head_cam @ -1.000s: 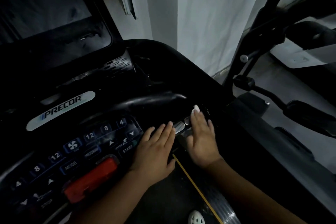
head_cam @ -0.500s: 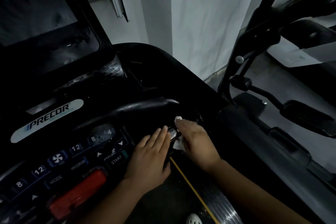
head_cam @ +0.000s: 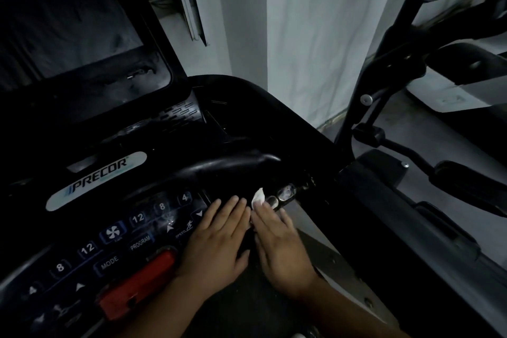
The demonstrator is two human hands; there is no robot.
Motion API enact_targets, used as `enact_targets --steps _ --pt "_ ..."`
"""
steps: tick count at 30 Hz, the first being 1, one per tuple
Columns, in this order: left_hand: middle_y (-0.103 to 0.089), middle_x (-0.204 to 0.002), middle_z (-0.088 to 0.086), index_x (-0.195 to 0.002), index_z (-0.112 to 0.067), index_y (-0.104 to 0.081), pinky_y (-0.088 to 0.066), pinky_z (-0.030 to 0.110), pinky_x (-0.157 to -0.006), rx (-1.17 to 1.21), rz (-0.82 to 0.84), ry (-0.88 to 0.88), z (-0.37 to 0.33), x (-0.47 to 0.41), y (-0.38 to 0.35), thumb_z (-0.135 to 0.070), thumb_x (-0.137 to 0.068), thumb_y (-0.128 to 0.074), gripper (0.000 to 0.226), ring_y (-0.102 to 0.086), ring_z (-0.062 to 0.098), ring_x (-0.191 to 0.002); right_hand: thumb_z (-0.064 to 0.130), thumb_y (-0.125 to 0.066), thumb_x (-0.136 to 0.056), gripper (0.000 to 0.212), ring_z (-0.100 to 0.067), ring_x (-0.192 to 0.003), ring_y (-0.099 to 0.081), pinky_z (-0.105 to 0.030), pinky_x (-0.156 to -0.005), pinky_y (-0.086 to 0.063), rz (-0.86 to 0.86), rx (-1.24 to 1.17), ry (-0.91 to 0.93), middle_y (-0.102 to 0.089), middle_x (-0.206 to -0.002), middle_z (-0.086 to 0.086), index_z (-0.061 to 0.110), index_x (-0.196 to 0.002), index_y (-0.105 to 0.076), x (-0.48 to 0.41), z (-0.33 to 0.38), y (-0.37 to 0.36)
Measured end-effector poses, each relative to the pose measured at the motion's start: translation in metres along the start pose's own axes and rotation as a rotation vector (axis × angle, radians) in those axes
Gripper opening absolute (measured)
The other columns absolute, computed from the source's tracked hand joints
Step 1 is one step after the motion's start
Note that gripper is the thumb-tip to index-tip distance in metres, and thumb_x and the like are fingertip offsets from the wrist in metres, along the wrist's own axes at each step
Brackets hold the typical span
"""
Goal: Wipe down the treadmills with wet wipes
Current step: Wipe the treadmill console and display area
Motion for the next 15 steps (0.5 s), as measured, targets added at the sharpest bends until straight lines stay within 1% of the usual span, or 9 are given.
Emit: enact_targets --steps 2,5,6,8,10,11,13,14,15 --pt "-0.043 -0.156 0.012 -0.148 -0.007 -0.048 -0.018 0.049 -0.121 -0.017 0.001 -0.004 0.0 0.001 0.0 -0.055 -0.087 -0.042 0.078 -0.036 0.026 -0.148 0.037 -0.034 -0.104 0.055 -0.012 -0.153 -0.019 -0.048 -0.123 -0.015 0.006 0.061 -0.031 -0.027 -0.163 0.0 0.017 -0.156 -0.033 -0.003 -0.022 0.006" --pt "-0.042 -0.157 0.012 -0.15 -0.007 -0.046 -0.016 0.049 -0.122 -0.028 0.014 -0.002 0.001 0.002 0.001 -0.055 -0.085 -0.051 0.081 -0.035 0.026 -0.148 0.045 -0.023 -0.105 0.06 -0.012 -0.154 -0.014 -0.048 -0.125 -0.009 -0.069 0.036 -0.388 -0.026 -0.164 -0.001 0.015 -0.156 -0.032 -0.02 -0.056 0.021" --pt "-0.043 -0.156 0.012 -0.15 -0.007 -0.046 -0.016 0.049 -0.122 -0.023 0.018 -0.001 0.001 0.002 0.001 -0.055 -0.083 -0.056 0.083 -0.035 0.026 -0.148 0.043 -0.024 -0.105 0.059 -0.012 -0.154 -0.013 -0.045 -0.125 -0.007 -0.052 0.006 -0.381 -0.026 -0.164 -0.002 0.015 -0.156 -0.032 -0.023 -0.044 0.016" --pt "-0.045 -0.155 0.012 -0.148 -0.006 -0.048 -0.016 0.048 -0.122 -0.016 0.012 -0.005 0.001 0.001 0.002 -0.054 -0.08 -0.064 0.084 -0.037 0.026 -0.147 0.036 -0.034 -0.101 0.06 -0.01 -0.155 -0.008 -0.039 -0.126 -0.001 0.047 -0.027 -0.192 -0.021 -0.165 -0.001 0.015 -0.157 -0.03 -0.013 -0.008 0.001" --pt "-0.047 -0.154 0.012 -0.147 -0.006 -0.049 -0.016 0.048 -0.121 -0.025 0.009 -0.013 0.002 0.002 0.002 -0.053 -0.08 -0.067 0.084 -0.039 0.026 -0.146 0.031 -0.041 -0.093 0.068 -0.009 -0.155 -0.007 -0.042 -0.125 -0.002 0.082 0.036 -0.039 -0.017 -0.165 0.001 0.015 -0.158 -0.029 0.001 -0.01 0.0" --pt "-0.046 -0.154 0.012 -0.148 -0.006 -0.048 -0.016 0.048 -0.121 -0.028 0.009 -0.016 0.003 0.003 0.002 -0.053 -0.08 -0.065 0.084 -0.039 0.026 -0.146 0.03 -0.04 -0.088 0.073 -0.009 -0.155 -0.007 -0.045 -0.125 -0.005 0.068 0.049 -0.097 -0.014 -0.166 0.003 0.016 -0.159 -0.027 -0.001 -0.031 0.004" --pt "-0.045 -0.155 0.013 -0.149 -0.006 -0.045 -0.017 0.049 -0.121 -0.039 0.013 -0.015 0.004 0.004 0.001 -0.053 -0.081 -0.062 0.085 -0.039 0.026 -0.146 0.032 -0.034 -0.086 0.078 -0.01 -0.155 -0.006 -0.044 -0.126 -0.003 -0.02 0.03 -0.364 -0.009 -0.166 0.004 0.016 -0.16 -0.02 -0.005 -0.066 0.018" --pt "-0.045 -0.155 0.013 -0.149 -0.005 -0.045 -0.017 0.049 -0.121 -0.039 0.018 -0.014 0.003 0.004 0.001 -0.053 -0.082 -0.062 0.085 -0.039 0.026 -0.146 0.031 -0.034 -0.087 0.077 -0.011 -0.155 -0.003 -0.042 -0.125 -0.001 -0.023 -0.002 -0.432 -0.007 -0.167 0.003 0.015 -0.161 -0.017 -0.005 -0.068 0.017" --pt "-0.046 -0.154 0.013 -0.149 -0.005 -0.045 -0.018 0.049 -0.121 -0.034 0.023 -0.012 0.002 0.004 0.001 -0.053 -0.081 -0.061 0.085 -0.039 0.026 -0.146 0.028 -0.038 -0.088 0.077 -0.01 -0.155 0.001 -0.04 -0.125 0.001 -0.007 -0.032 -0.406 -0.005 -0.168 0.002 0.016 -0.161 -0.015 -0.006 -0.058 0.013"
Point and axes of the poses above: each hand's wrist, its own x-axis away from the middle knuckle, its own y-axis out of the back of the hand, z = x × y, the point moved 7 cm from there along -x, towards the middle knuckle
